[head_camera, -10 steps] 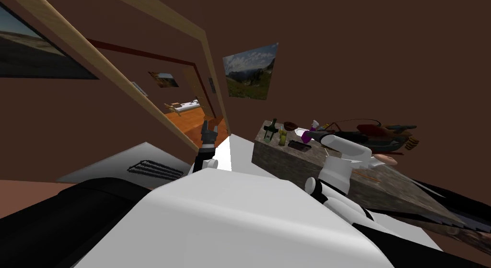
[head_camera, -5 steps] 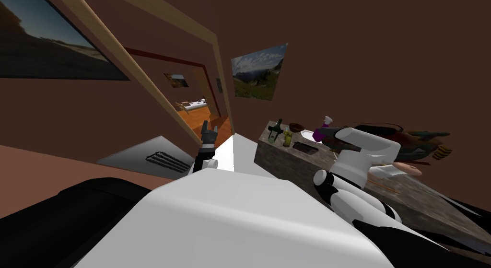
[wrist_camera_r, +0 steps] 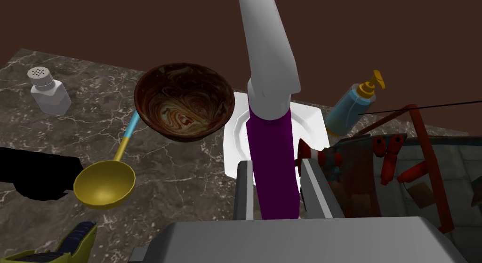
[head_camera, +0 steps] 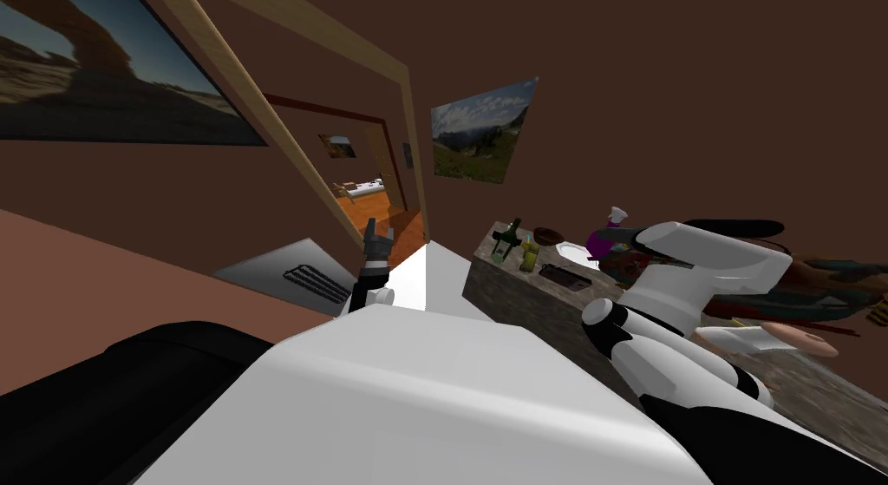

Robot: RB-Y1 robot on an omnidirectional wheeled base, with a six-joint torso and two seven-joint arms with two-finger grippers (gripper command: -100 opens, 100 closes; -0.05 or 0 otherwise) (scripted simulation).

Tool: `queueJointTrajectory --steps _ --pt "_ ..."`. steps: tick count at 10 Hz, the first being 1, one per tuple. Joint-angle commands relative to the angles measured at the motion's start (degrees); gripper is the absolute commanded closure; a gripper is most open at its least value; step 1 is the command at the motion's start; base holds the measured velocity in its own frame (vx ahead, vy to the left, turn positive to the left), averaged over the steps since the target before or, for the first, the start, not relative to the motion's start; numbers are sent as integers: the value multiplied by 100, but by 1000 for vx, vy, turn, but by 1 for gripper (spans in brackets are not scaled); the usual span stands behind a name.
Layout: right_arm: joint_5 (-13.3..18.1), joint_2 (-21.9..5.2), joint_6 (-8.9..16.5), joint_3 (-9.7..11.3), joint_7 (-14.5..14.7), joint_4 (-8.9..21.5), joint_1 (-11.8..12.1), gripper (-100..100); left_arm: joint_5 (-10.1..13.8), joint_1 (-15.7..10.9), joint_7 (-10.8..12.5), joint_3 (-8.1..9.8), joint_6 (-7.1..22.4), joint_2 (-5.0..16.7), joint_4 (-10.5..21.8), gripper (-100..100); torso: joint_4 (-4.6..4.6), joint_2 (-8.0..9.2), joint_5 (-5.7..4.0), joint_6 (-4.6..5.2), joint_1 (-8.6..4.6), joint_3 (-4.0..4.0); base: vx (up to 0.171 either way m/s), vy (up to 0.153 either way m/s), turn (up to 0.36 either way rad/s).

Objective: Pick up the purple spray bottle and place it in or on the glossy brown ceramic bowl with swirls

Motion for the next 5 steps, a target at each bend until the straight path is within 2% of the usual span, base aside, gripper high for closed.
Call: queueJointTrajectory --steps 1,2,3,5 --pt "98 -53 -22 -18 -66 243 -117 100 0 0 0 0 0 0 0 0 0 0 0 0 0 0 30 -24 64" --pt "176 -187 -4 -95 -118 383 -241 100 0 1 0 0 0 0 0 0 -3 1 -8 8 -5 -1 28 -13 99" --pt "176 -187 -4 -95 -118 475 -241 100 0 0 0 0 0 0 0 0 1 0 -5 6 -7 1 24 -13 58" --pt "339 -428 24 -243 -241 846 -471 100 0 0 0 0 0 0 0 0 1 3 -11 8 -10 2 39 -22 156"
